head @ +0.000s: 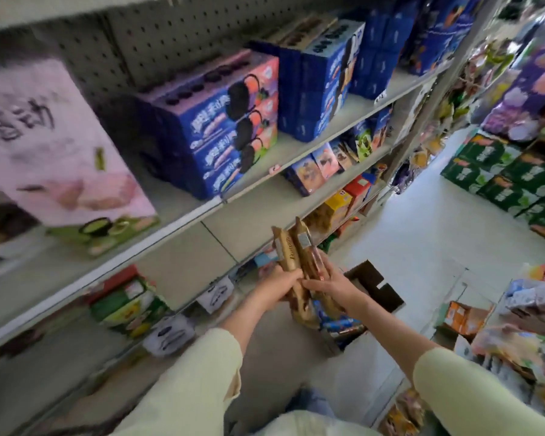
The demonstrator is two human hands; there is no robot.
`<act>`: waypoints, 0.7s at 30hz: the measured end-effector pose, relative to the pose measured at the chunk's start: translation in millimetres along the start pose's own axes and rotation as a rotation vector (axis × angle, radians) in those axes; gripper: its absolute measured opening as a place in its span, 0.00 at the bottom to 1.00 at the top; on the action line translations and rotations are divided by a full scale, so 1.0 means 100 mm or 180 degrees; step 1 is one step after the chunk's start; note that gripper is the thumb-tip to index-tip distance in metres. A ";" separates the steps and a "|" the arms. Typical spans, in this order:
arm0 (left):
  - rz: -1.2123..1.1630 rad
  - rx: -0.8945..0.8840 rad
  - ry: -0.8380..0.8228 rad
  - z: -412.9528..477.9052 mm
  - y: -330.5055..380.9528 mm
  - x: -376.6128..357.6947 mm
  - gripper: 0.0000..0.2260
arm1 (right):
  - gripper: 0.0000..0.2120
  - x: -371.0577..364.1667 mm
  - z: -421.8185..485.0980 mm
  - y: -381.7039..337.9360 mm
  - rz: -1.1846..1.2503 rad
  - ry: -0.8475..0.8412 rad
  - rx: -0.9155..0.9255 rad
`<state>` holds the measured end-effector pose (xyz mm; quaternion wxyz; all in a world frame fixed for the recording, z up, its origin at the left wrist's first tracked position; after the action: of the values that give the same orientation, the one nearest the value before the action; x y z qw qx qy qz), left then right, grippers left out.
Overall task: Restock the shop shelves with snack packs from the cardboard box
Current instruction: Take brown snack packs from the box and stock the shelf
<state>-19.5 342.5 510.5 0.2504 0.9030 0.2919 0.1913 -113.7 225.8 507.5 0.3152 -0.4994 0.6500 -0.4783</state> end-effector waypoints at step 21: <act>-0.1105 0.0616 -0.1053 -0.92 -2.06 2.34 0.06 | 0.37 -2.37 -0.09 -0.31 -0.3068 -0.1485 0.1809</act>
<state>23.3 664.5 514.9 0.2363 0.8781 0.4146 -0.0337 -39.0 452.8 523.4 0.3183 -0.7255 0.1111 -0.6000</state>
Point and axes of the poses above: each hand's wrist, its own z-axis towards the middle knuckle, its own x-axis out of the back of the hand, y = z × x, the point moved 1 cm from there along z, towards the middle knuckle, and after that the axes turned 11 degrees about x, right-handed, at the moved point
